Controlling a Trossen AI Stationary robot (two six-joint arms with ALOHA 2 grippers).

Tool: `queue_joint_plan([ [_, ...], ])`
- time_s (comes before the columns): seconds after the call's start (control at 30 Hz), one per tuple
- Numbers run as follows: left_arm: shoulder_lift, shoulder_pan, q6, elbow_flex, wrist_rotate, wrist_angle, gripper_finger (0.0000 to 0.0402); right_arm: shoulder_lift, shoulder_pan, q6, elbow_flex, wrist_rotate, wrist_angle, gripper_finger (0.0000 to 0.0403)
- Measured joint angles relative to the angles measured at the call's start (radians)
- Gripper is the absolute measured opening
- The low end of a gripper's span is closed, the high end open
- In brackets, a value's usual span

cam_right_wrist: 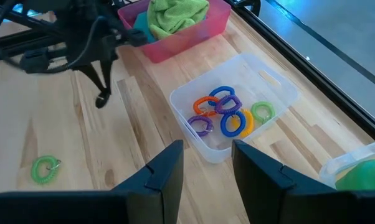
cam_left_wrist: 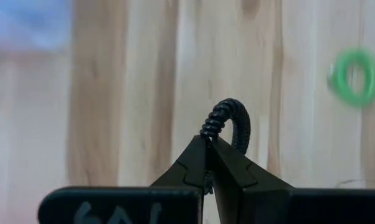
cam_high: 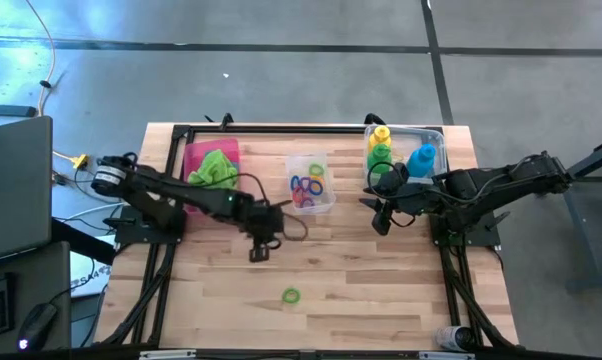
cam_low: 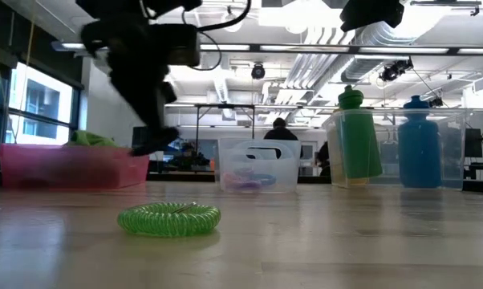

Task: Pick & Place Sports Items
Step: Put the black spring keychain into the left transparent bin

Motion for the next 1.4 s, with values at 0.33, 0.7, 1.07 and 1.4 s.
queue_joint_plan([
  [0.33,-0.001,0.146,-0.019,0.0,0.0,0.324,0.0007,0.0,0.0,-0.024,0.0,0.0,0.0,0.0128],
  [0.7,-0.001,0.282,-0.014,0.001,-0.068,0.516,0.0008,0.0,0.0,-0.026,0.0,0.0,0.0,0.0128],
  [1.07,-0.002,0.379,0.061,0.001,-0.083,0.561,0.001,0.0,0.0,-0.03,0.0,0.0,0.0,0.0128],
  [1.4,-0.002,0.41,0.113,0.001,-0.083,0.571,0.0096,0.0,0.0,-0.052,0.0,0.0,0.0,0.0128],
])
